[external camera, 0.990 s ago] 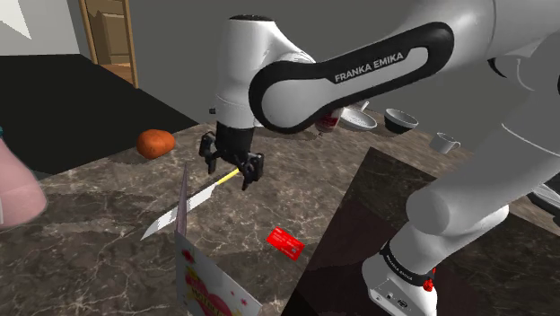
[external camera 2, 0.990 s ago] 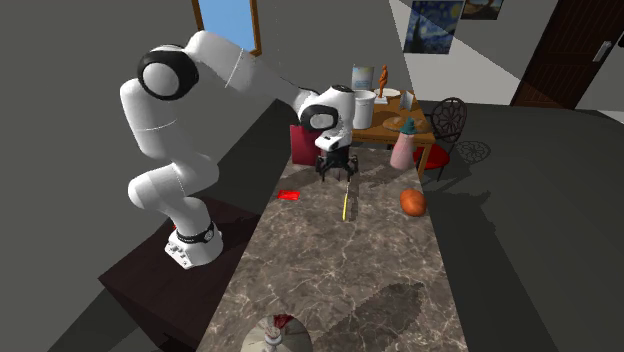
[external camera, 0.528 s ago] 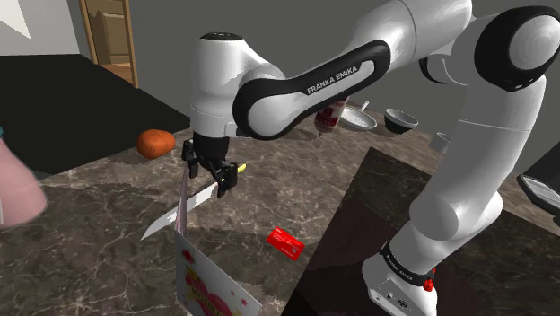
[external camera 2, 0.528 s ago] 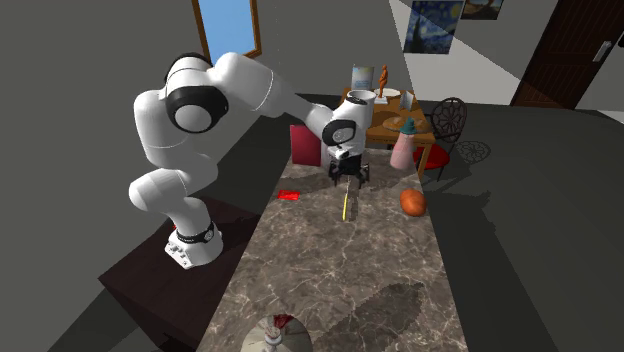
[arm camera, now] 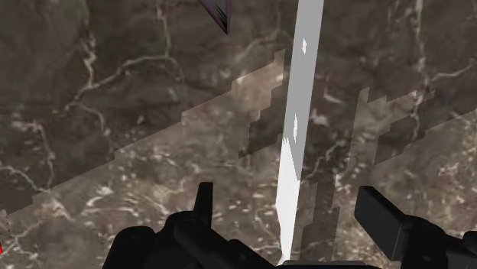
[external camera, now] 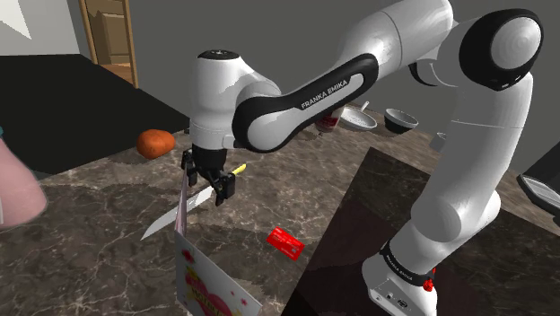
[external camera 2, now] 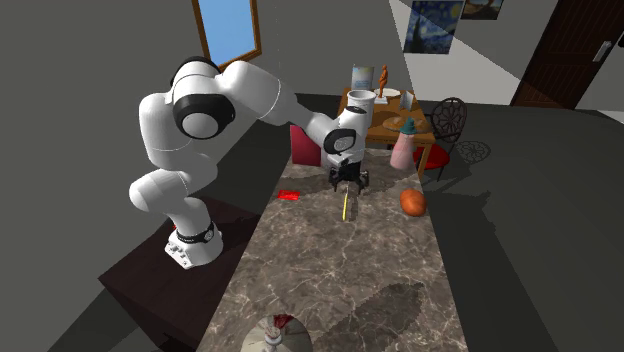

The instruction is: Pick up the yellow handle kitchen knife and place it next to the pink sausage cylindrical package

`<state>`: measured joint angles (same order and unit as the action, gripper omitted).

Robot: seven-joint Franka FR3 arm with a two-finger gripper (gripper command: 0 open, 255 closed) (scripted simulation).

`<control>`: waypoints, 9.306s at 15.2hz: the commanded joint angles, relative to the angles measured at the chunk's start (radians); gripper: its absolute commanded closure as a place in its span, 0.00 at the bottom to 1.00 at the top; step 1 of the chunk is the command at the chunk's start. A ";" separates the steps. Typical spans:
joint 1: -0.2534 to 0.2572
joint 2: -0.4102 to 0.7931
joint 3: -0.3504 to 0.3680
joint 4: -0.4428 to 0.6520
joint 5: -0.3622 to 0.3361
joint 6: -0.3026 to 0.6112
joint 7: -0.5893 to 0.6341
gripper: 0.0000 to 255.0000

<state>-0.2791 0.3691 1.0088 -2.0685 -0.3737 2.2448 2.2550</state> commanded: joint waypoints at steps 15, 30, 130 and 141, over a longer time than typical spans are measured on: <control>-0.007 -0.009 0.008 0.003 0.010 -0.008 -0.007 1.00; -0.106 -0.146 0.113 0.086 0.168 -0.165 -0.108 1.00; -0.649 -0.282 -0.160 0.623 0.329 -0.750 -1.020 1.00; -0.673 -0.340 -0.173 0.422 0.372 -0.589 -1.052 1.00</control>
<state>-0.9513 0.0330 0.8364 -1.6302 -0.0045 1.6422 1.2047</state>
